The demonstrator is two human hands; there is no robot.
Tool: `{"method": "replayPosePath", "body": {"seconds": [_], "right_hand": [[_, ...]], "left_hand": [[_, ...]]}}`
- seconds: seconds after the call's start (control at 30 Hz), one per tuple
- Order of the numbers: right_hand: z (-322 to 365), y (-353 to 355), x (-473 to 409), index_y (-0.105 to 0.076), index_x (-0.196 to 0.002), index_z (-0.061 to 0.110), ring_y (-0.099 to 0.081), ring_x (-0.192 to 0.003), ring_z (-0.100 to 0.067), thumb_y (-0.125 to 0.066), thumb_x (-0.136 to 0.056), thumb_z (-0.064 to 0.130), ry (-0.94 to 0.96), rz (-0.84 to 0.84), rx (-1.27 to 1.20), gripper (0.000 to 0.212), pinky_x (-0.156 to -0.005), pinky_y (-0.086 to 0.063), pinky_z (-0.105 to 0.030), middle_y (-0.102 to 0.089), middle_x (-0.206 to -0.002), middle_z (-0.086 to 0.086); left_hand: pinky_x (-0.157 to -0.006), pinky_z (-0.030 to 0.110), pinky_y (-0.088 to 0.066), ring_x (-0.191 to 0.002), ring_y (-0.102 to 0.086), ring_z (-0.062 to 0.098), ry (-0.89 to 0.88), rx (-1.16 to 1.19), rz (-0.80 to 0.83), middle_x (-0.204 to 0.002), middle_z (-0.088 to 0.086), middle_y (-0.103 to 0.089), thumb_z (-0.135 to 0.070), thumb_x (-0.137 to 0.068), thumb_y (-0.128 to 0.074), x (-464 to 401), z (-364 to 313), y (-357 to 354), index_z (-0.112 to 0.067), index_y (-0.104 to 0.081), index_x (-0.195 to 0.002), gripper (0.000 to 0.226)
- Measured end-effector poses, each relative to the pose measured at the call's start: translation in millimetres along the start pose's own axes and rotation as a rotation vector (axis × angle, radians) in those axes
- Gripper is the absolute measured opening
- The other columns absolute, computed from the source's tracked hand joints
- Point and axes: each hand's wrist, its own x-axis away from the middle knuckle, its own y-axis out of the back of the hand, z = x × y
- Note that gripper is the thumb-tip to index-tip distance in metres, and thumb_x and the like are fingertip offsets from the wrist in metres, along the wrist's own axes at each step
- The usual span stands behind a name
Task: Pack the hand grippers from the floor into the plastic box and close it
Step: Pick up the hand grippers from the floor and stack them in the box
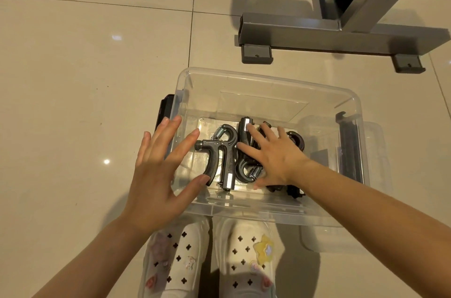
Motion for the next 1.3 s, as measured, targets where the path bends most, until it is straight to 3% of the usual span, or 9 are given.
{"method": "replayPosePath", "body": {"seconds": [0.3, 0.47, 0.67, 0.77, 0.87, 0.97, 1.1, 1.2, 1.3], "right_hand": [[6.0, -11.9, -8.8, 0.011, -0.15, 0.026, 0.005, -0.141, -0.049, -0.04, -0.076, 0.079, -0.027, -0.023, 0.089, 0.104, -0.113, -0.009, -0.058, 0.024, -0.152, -0.026], [9.1, -2.4, -9.2, 0.021, -0.146, 0.031, 0.005, -0.143, -0.042, -0.049, -0.076, 0.075, 0.04, -0.095, 0.041, 0.108, -0.115, -0.006, -0.057, 0.02, -0.154, -0.02], [6.3, 6.3, -8.4, 0.011, -0.149, 0.032, 0.003, -0.145, -0.037, -0.052, -0.075, 0.074, 0.085, -0.097, 0.001, 0.105, -0.116, -0.004, -0.055, 0.015, -0.157, -0.014], [-6.6, 18.7, 9.3, -0.004, -0.15, 0.031, -0.017, -0.142, -0.033, -0.053, -0.083, 0.063, 0.043, -0.052, -0.176, 0.089, -0.115, -0.021, -0.046, 0.001, -0.159, -0.007], [-7.9, 41.8, 31.4, -0.02, -0.148, 0.027, -0.044, -0.126, -0.024, -0.052, -0.092, 0.047, 0.03, -0.119, -0.3, 0.068, -0.096, -0.044, -0.039, -0.023, -0.153, 0.0], [-2.9, 72.2, 56.7, -0.037, -0.14, 0.027, -0.054, -0.112, -0.019, -0.051, -0.093, 0.043, 0.039, -0.213, -0.314, 0.052, -0.087, -0.047, -0.035, -0.041, -0.141, 0.002], [20.9, 116.8, 86.6, -0.054, -0.122, 0.025, -0.057, -0.1, -0.016, -0.054, -0.092, 0.042, 0.064, -0.265, -0.297, 0.035, -0.081, -0.047, -0.033, -0.061, -0.117, 0.003], [55.9, 153.6, 104.8, -0.058, -0.118, 0.024, -0.057, -0.096, -0.013, -0.056, -0.091, 0.041, 0.141, -0.34, -0.291, 0.031, -0.079, -0.047, -0.031, -0.064, -0.113, 0.005], [103.4, 186.7, 117.1, -0.056, -0.122, 0.023, -0.057, -0.099, -0.014, -0.057, -0.09, 0.042, 0.277, -0.313, -0.208, 0.037, -0.081, -0.047, -0.032, -0.061, -0.119, 0.003]], "left_hand": [[-0.115, 0.056, -0.009, -0.145, -0.013, 0.024, -0.026, -0.022, -0.019, -0.155, 0.003, -0.021, -0.056, -0.089, -0.044, 2.0, 2.2, -2.1, -0.024, -0.037, -0.139, 0.06], [-0.117, 0.052, -0.008, -0.145, -0.013, 0.021, -0.022, -0.018, -0.03, -0.155, 0.003, -0.021, -0.057, -0.089, -0.042, 2.1, 2.7, -2.3, -0.023, -0.039, -0.139, 0.06], [-0.117, 0.049, -0.007, -0.145, -0.013, 0.021, -0.022, -0.028, -0.019, -0.155, 0.004, -0.022, -0.058, -0.089, -0.042, 1.8, 1.8, -1.3, -0.024, -0.038, -0.139, 0.061], [-0.117, 0.047, -0.007, -0.146, -0.012, 0.018, 0.005, -0.09, 0.005, -0.155, 0.002, -0.022, -0.059, -0.089, -0.041, 1.7, 0.1, 0.0, -0.026, -0.039, -0.141, 0.062], [-0.118, 0.041, -0.003, -0.145, -0.012, 0.016, 0.027, -0.27, 0.073, -0.156, 0.0, -0.02, -0.054, -0.089, -0.038, 3.4, -3.9, 7.4, -0.029, -0.027, -0.146, 0.064], [-0.116, 0.043, -0.014, -0.136, -0.035, 0.021, 0.008, -0.35, 0.11, -0.149, 0.004, -0.035, -0.047, -0.088, -0.037, 10.3, -15.8, 27.1, -0.028, -0.025, -0.146, 0.062], [-0.083, 0.044, -0.05, -0.106, -0.061, 0.027, 0.022, -0.372, 0.027, -0.138, 0.007, -0.048, -0.04, -0.085, -0.046, 34.8, -37.4, 80.6, -0.017, -0.055, -0.127, 0.048], [-0.067, 0.029, -0.042, -0.091, -0.066, 0.025, 0.098, -0.404, -0.124, -0.123, 0.0, -0.06, -0.033, -0.089, -0.054, 68.3, -51.4, 127.2, -0.018, -0.064, -0.117, 0.033], [-0.071, 0.028, -0.041, -0.105, -0.06, 0.016, 0.237, -0.389, -0.288, -0.125, -0.009, -0.058, -0.03, -0.092, -0.057, 115.7, -67.5, 162.8, -0.027, -0.055, -0.126, 0.035]]}}
